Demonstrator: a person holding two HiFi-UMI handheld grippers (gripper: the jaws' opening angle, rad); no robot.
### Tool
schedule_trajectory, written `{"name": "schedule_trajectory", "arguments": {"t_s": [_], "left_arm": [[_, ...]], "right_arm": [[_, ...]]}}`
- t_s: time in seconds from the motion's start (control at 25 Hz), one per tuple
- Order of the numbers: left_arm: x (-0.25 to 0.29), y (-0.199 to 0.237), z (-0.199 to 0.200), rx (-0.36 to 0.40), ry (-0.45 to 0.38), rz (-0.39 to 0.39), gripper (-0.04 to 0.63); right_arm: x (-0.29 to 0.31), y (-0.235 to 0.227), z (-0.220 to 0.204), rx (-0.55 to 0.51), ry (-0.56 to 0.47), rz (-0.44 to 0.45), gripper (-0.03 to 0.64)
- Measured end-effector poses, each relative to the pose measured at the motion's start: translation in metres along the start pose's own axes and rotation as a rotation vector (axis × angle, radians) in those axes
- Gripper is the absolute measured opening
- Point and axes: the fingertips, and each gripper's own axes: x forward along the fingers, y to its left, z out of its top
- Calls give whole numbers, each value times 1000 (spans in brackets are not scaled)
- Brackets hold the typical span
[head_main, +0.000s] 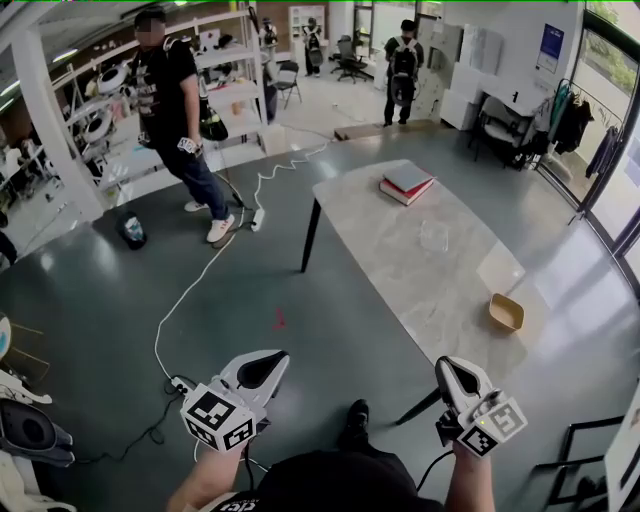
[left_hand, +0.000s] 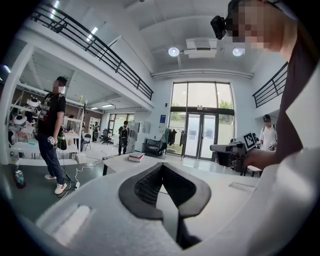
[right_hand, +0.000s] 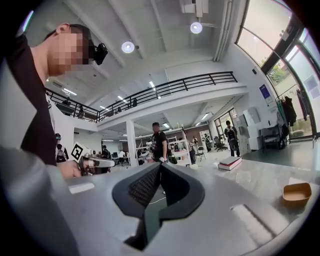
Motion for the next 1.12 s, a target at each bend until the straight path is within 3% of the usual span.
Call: {"name": "schedule_trajectory", "arguments": {"t_s": [0.2, 0.6, 0.84, 1.12], "left_arm": [[55, 26, 21, -3, -16, 19, -2], [186, 34, 60, 32, -13, -16, -2], [251, 31, 61, 45, 6, -74, -2], [309, 71, 62, 9, 8, -111, -2]], "right_arm": [[36, -48, 12, 6, -7, 31, 9], [75, -160, 32, -10, 5, 50, 11], [87, -215, 31, 15, 14, 24, 11], [120, -257, 28, 51, 16, -25, 11]]}}
